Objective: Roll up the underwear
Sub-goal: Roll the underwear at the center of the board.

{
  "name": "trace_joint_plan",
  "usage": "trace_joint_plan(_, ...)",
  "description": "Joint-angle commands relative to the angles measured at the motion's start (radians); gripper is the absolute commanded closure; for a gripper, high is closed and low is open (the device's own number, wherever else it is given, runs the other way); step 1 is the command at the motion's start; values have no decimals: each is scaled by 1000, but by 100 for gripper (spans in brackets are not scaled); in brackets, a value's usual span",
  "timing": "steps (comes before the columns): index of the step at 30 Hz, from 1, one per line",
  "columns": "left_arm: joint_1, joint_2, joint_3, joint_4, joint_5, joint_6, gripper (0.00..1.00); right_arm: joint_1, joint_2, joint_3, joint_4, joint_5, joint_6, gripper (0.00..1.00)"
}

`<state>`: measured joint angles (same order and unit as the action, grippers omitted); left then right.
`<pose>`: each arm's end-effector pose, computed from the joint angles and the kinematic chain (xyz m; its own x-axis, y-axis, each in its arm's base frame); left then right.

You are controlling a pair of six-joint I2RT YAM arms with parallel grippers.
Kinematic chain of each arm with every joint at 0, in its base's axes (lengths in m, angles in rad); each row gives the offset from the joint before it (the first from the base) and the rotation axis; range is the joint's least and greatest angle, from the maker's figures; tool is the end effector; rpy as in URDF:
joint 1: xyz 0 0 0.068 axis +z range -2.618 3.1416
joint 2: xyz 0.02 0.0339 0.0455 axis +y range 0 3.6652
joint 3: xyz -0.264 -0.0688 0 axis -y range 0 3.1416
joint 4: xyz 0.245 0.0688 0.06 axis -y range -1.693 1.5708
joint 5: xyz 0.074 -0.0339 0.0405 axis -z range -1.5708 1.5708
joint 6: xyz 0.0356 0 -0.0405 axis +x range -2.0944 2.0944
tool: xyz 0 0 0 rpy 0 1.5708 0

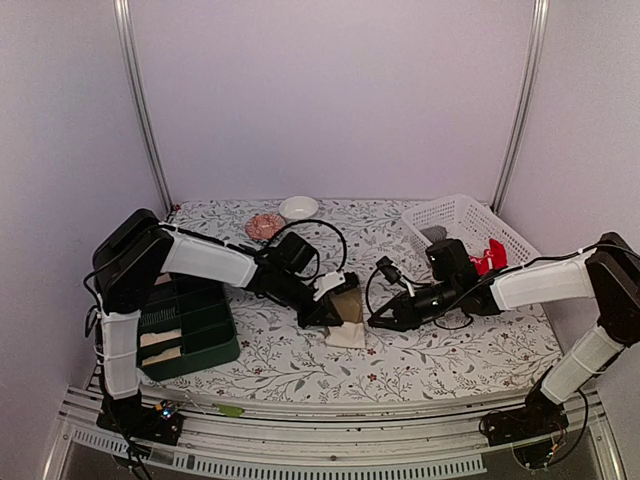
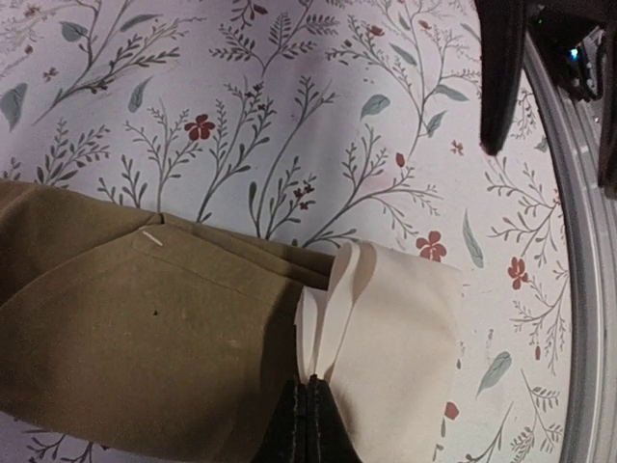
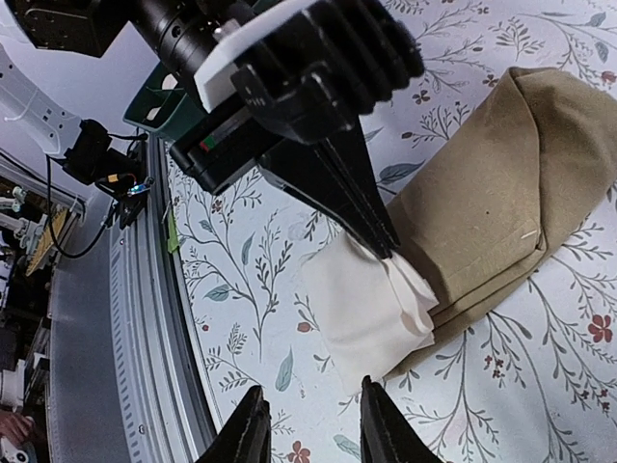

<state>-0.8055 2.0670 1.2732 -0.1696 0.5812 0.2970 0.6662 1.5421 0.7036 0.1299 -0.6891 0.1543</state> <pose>0.2765 -0.3160 0.1278 -0.3040 0.6696 -0.6777 0.9504 0.1643 -0.2641 0.2202 0.2019 0.1693 -0.6372 -0.3500 -0.6867 -0.7677 0.3666 0.5256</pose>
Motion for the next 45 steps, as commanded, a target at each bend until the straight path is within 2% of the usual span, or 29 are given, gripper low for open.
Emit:
trace_joint_plan(1,20,-1,-16,55,-75,-25,100,6,68,48,25,-76,29,68)
trace_joint_plan(3,23,-10,-22,63,-106,-30,92,6,87,58,27,-87,35,68)
trace_joint_plan(5,25,-30,-27,63,-139,-39,77,6,100,67,26,-94,36,69)
trace_joint_plan(7,27,-66,-41,70,-160,-44,66,6,111,77,24,-97,36,69)
trace_joint_plan(8,27,-86,-54,81,-163,-45,53,7,116,83,24,-98,37,69)
trace_joint_plan(9,27,-138,-66,94,-175,-53,47,6,122,89,22,-102,38,69)
trace_joint_plan(11,28,-219,-98,126,-219,-73,40,6,133,99,21,-112,39,70)
trace_joint_plan(13,32,-308,-145,173,-276,-102,25,6,144,111,15,-125,38,70)
trace_joint_plan(14,33,-359,-176,222,-314,-112,8,6,150,118,6,-131,35,71)
trace_joint_plan(15,34,-413,-219,278,-350,-123,5,6,154,123,-1,-137,30,71)
trace_joint_plan(17,30,-517,-308,408,-452,-172,4,6,161,131,-20,-153,15,72)
trace_joint_plan(19,31,-586,-367,453,-544,-268,4,6,167,134,-23,-172,5,73)
trace_joint_plan(23,30,-597,-373,375,-331,-189,4,17,220,173,-41,-208,-14,77)
trace_joint_plan(26,-11,-582,-416,354,-275,-143,4,25,277,236,-94,-227,-34,85)
trace_joint_plan(29,-69,-593,-510,450,-273,-69,6,26,330,276,-127,-232,-50,91)
trace_joint_plan(33,-108,-566,-611,594,-225,-32,14,26,427,334,-160,-253,-66,96)
trace_joint_plan(37,-162,-473,-585,590,-204,25,27,26,493,385,-178,-236,-68,99)
trace_joint_plan(45,-229,-313,-511,603,-328,212,52,26,597,439,-210,-230,-88,100)
